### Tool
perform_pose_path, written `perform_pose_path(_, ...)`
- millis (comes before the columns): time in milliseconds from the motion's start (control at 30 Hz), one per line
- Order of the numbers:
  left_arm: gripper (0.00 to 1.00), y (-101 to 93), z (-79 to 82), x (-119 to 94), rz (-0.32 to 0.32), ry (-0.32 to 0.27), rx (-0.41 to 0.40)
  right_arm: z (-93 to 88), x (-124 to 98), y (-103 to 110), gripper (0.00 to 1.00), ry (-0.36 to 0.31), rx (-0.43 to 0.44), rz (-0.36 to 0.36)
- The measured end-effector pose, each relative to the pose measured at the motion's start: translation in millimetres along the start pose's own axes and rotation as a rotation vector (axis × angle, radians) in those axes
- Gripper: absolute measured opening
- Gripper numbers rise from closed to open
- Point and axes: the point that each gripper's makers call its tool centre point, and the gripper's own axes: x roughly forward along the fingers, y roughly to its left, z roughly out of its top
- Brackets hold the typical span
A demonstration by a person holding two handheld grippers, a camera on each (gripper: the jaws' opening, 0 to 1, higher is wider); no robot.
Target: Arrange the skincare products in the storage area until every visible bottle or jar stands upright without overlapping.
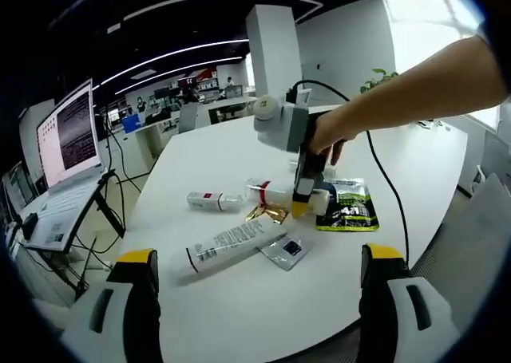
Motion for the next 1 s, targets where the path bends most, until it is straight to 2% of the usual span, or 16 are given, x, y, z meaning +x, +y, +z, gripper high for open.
perform_pose_path(233, 0.99, -2.1, 2.0, -1, -0.019, -0.01, -0.024, 0.4, -2, 3, 0.27, -0.072, -0.02, 0.008)
perform_pose_path(400, 0.99, -3.4, 1.3, -1, -0.031, -0.008, -0.028, 1.8, -4, 4, 0.26, -0.149, 0.038, 0.033)
perform_pose_path(433, 0.99, -4.7, 1.5, -2, -0.043, -0.009, -0.033, 2.5, -4, 5, 0.26, -0.173, 0.112, 0.07)
perform_pose_path(500, 0.98, -10.5, 0.5, -2, -0.081, -0.002, -0.06, 1.8, -4, 2, 0.26, -0.185, 0.188, 0.112)
perform_pose_path(600, 0.99, -8.2, 1.5, -1, -0.081, -0.006, -0.065, -8.4, -8, 2, 0.26, -0.187, 0.234, 0.147)
perform_pose_path(667, 0.99, -6.6, 2.0, 1, -0.084, -0.006, -0.067, -7.9, -8, -3, 0.26, -0.206, 0.28, 0.165)
perform_pose_path(700, 0.99, -6.4, 1.7, 2, -0.094, -0.003, -0.075, -7.5, -8, -8, 0.26, -0.235, 0.324, 0.169)
perform_pose_path(833, 0.98, -7.8, 2.0, 3, -0.11, -0.002, -0.094, -16.1, -12, -6, 0.26, -0.294, 0.474, 0.262)
perform_pose_path(933, 0.98, -7.2, 2.6, 5, -0.116, 0.0, -0.092, -17.5, -14, -10, 0.26, -0.375, 0.578, 0.292)
perform_pose_path(1000, 0.97, -10.0, 5.6, 7, -0.15, -0.002, -0.096, -19.4, -17, -6, 0.26, -0.425, 0.669, 0.361)
